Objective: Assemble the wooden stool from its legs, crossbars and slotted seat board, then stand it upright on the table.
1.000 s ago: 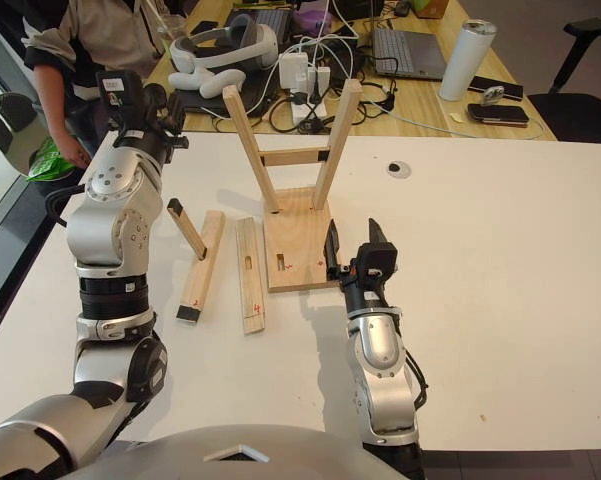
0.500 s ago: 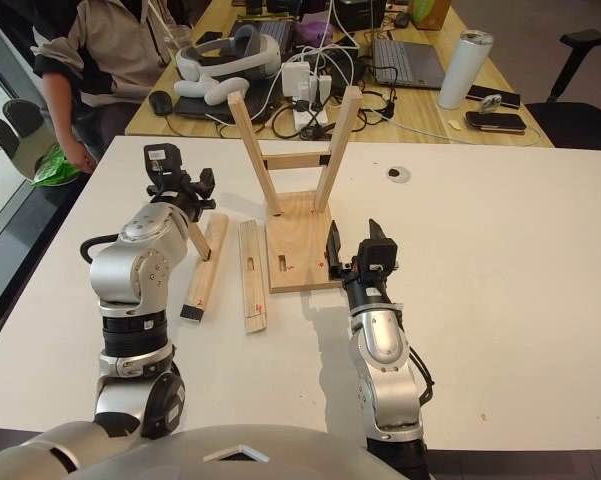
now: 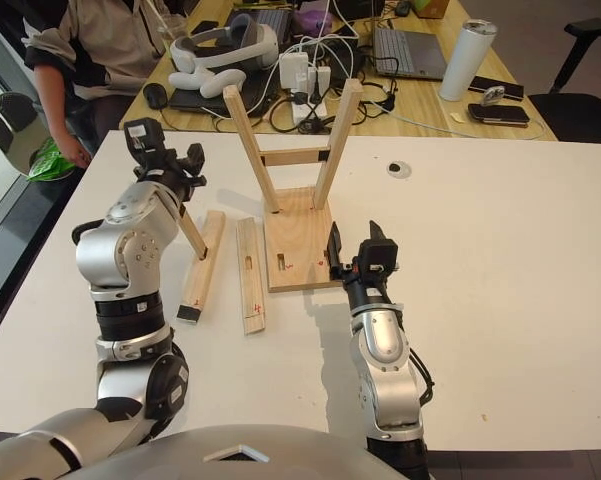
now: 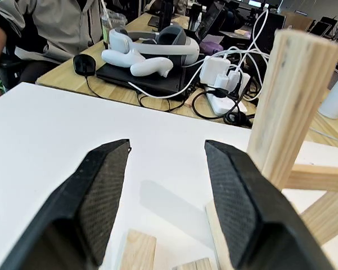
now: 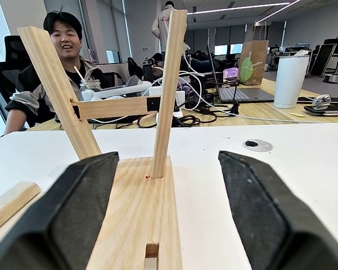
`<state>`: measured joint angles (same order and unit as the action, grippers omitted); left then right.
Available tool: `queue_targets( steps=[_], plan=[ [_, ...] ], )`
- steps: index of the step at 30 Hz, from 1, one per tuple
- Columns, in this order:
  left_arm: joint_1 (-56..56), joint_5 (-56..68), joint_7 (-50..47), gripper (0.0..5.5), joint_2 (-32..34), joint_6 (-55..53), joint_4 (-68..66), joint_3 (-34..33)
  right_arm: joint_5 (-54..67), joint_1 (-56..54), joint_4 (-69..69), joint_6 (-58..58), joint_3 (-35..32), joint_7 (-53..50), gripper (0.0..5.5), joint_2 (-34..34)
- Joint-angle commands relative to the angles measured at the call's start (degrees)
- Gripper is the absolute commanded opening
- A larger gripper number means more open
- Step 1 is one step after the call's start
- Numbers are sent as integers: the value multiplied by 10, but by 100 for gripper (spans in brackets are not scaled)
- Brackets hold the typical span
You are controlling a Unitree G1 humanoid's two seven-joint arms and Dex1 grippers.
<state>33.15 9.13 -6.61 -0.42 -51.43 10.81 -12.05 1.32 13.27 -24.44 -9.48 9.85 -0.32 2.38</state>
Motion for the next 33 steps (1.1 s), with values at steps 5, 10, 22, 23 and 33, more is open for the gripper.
queue_targets(
  steps=[5,10,22,23,33],
  plan=[
    [24,5,16,248,102,-14,29,-65,9,4,-8,-15,-4,-2,328,5],
    [-64,-11,30,248,141,-66,75,-41,15,7,-19,-23,-9,-4,328,5],
    [-124,50,56,248,-28,-362,256,67,24,7,-19,-32,-19,-8,328,10],
    [-126,54,58,248,-40,-380,262,68,23,7,-18,-33,-18,-8,328,11],
    [5,16,116,294,105,-218,30,70,23,1,-9,-35,-17,-16,328,24]
  ],
)
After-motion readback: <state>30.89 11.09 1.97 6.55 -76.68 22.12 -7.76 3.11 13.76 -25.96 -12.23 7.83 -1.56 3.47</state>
